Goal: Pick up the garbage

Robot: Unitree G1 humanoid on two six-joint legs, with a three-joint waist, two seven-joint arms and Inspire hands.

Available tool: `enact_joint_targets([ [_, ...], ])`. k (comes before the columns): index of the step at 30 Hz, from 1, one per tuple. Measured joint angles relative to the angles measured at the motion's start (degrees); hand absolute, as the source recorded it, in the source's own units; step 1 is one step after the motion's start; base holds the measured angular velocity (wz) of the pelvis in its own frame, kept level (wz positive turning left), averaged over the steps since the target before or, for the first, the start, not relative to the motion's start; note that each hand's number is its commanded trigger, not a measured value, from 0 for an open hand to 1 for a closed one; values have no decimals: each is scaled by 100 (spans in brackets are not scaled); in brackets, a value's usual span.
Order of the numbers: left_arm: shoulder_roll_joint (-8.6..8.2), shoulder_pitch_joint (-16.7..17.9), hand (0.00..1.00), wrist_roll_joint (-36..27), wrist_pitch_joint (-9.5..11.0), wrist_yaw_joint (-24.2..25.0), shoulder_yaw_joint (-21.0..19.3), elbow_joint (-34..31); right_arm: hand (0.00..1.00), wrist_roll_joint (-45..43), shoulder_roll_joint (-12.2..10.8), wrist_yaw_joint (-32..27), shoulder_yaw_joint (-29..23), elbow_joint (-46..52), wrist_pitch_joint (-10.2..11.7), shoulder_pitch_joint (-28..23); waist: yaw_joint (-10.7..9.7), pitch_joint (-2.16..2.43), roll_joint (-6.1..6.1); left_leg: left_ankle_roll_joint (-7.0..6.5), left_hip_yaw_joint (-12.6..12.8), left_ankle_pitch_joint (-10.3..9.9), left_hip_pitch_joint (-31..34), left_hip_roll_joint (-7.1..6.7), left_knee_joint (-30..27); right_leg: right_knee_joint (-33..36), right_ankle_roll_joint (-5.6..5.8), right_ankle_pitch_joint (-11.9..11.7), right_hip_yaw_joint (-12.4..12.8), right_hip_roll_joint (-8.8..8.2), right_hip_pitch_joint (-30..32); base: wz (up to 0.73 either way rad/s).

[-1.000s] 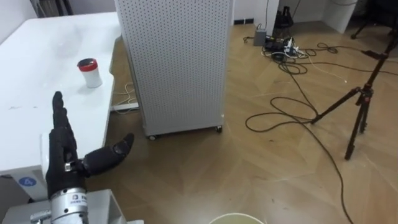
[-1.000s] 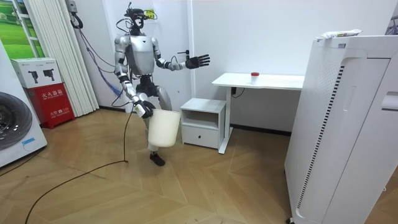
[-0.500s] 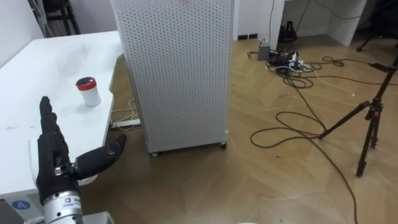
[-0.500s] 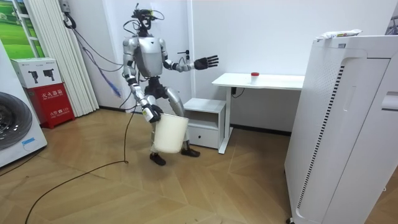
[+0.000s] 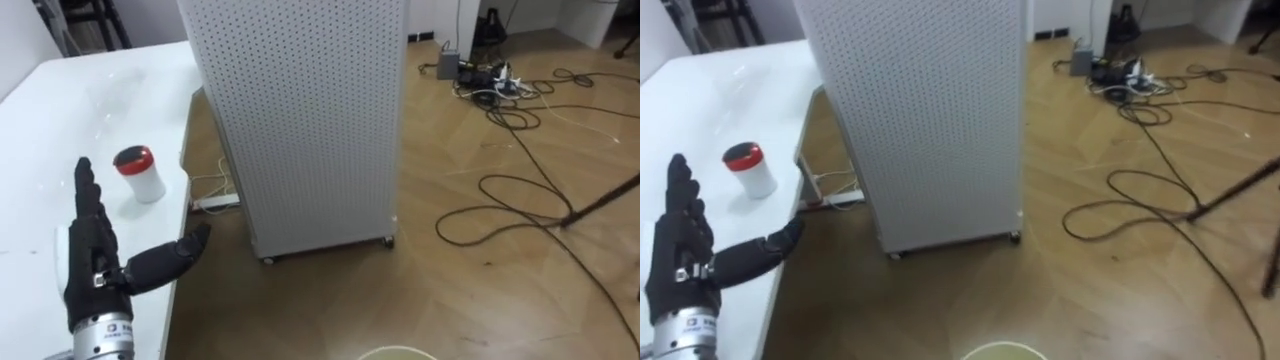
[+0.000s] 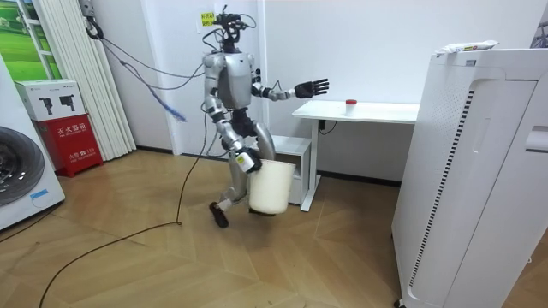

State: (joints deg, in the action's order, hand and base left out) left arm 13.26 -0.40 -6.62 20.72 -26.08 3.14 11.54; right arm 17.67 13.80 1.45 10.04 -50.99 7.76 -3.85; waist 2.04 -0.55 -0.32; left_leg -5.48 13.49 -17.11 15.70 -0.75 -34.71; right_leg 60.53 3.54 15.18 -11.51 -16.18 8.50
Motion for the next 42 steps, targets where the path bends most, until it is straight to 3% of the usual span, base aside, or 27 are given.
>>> enact_joint_targets([
  [1, 7, -7, 0, -11, 12, -63, 25, 2, 100, 49, 1, 48, 3, 10, 1, 62, -16, -8, 26, 6, -84, -32, -115, 6, 104, 1, -20, 361, 14, 72, 189, 19],
  [3, -2, -10, 0, -18, 15, -109, 42, 8, 100, 56, 37, 107, 9, 159, 1, 66, -3, -32, 86, 20, -272, -29, -280, 9, 268, -434, -29, 715, -1, 263, 556, 27],
  [4, -9, -16, 0, -23, 15, -114, 81, 15, 100, 57, 38, 111, 26, 197, 37, 62, -40, -33, 86, 25, -321, -28, -366, 17, 336, -1097, -31, 734, -43, 346, 714, 32],
  [5, -12, -19, 0, -28, 14, -119, 111, 16, 100, 54, 38, 102, 58, 203, 54, 61, -42, -32, 73, 29, -337, -30, -395, 16, 338, -1542, -43, 704, -48, 388, 734, 34],
  [6, -21, -19, 0, -30, 12, -116, 156, 16, 100, 54, 36, 56, 126, 207, 58, 64, -41, -36, 28, 103, -344, -78, -466, 7, 331, -2387, -127, 248, -13, 456, 768, 51],
  [7, -103, 11, 0, -23, -19, -104, 194, 27, 100, 41, 39, 37, 131, 181, 50, 17, -88, -5, 68, 166, -498, -114, -540, 34, 336, -2550, -187, 144, -15, 547, 669, 41],
  [9, -97, 7, 0, 1, -18, -128, 183, 13, 100, 27, 36, 43, 144, 181, 41, 44, 71, 3, 78, 254, -609, -67, -647, 113, 572, -2852, -286, 55, -86, 707, 500, 2],
  [10, -94, 11, 0, 1, -21, -163, 151, 15, 100, 0, 32, 76, 168, 182, 41, 55, 70, -11, 55, 343, -636, -13, -740, 179, 735, -3073, -315, 2, -141, 803, 346, 0],
  [13, -98, 18, 0, 5, -34, -209, 117, 14, 100, -22, 33, 233, 154, 183, 41, 43, 21, -14, -15, 445, -766, 48, -923, 276, 1075, -3500, -355, -63, -367, 967, 21, 22],
  [19, -96, 18, 0, 4, -84, -170, 111, -151, 100, -35, 34, 254, 161, 180, 29, 35, -21, -13, -55, 519, -787, 91, -1102, 358, 1336, -3925, -376, -79, -590, 1069, -312, 15],
  [29, -91, 58, 0, 23, -82, -177, 97, -223, 100, -132, 30, 364, 159, 206, 36, -20, -45, -8, -53, 561, -851, 119, -1312, 330, 1488, -4411, -309, -130, -552, 1145, -753, 8],
  [30, -92, 88, 0, 56, -83, -154, 99, -227, 100, -183, 29, 360, 160, 215, 36, -25, -82, -20, -72, 562, -814, 117, -1183, 301, 1170, -4564, -283, -149, -326, 1131, -900, 40],
  [31, -104, 100, 0, 57, -82, -98, 109, -279, 100, -189, 29, 347, 145, 217, 40, -36, -119, -43, -113, 634, -739, 101, -892, 296, 941, -4659, -263, -163, 131, 1111, -979, 51],
  [32, -108, 89, 0, 57, -81, -81, 129, -337, 100, -185, 35, 338, 108, 216, 45, -37, -145, -50, -120, 658, -740, 163, -747, 313, 1151, -4664, -255, -163, 267, 1117, -967, 65],
  [33, -106, 74, 0, 57, -58, -77, 158, -430, 100, -182, -5, 300, 5, 188, 37, -37, -147, -23, -119, 516, -588, 419, -596, 333, 1393, -4650, -164, -105, 367, 1056, -924, 38],
  [34, -100, 125, 0, 56, -59, -109, 159, -434, 100, -185, -4, 287, -10, 188, 40, -49, -31, -18, -140, 459, -403, 506, -663, 302, 1430, -4607, -70, -116, 190, 993, -853, 18],
  [35, -91, 160, 0, 58, -59, -133, 152, -434, 100, -196, -5, 287, -9, 188, 40, -49, 21, -19, -139, 459, -417, 506, -697, 292, 1447, -4608, -56, -119, 76, 971, -852, -18],
  [36, -82, 211, 0, 54, -60, -184, 125, -434, 100, -224, -7, 305, -8, 201, 68, -52, 115, -22, -134, 459, -495, 506, -771, 281, 1483, -4617, -31, -141, -160, 955, -848, -31],
  [37, -70, 217, 0, 54, -60, -212, 70, -434, 100, -234, -8, 307, 0, 215, 114, -43, 221, -23, -132, 461, -785, 505, -830, 249, 1545, -4732, -46, -193, -289, 970, -793, -33],
  [39, -73, 252, 0, 68, -59, -232, 34, -434, 100, -322, -3, 272, -4, 231, 147, -26, 226, -6, -97, 502, -992, 522, -847, 222, 1573, -4802, -121, -288, -422, 981, -896, -10],
  [42, -75, 260, 0, 112, -56, -236, 35, -435, 100, -408, -6, 245, -2, 221, 154, -54, 125, 13, -39, 546, -937, 551, -975, 213, 1769, -4799, -124, -291, -445, 1027, -968, 14],
])
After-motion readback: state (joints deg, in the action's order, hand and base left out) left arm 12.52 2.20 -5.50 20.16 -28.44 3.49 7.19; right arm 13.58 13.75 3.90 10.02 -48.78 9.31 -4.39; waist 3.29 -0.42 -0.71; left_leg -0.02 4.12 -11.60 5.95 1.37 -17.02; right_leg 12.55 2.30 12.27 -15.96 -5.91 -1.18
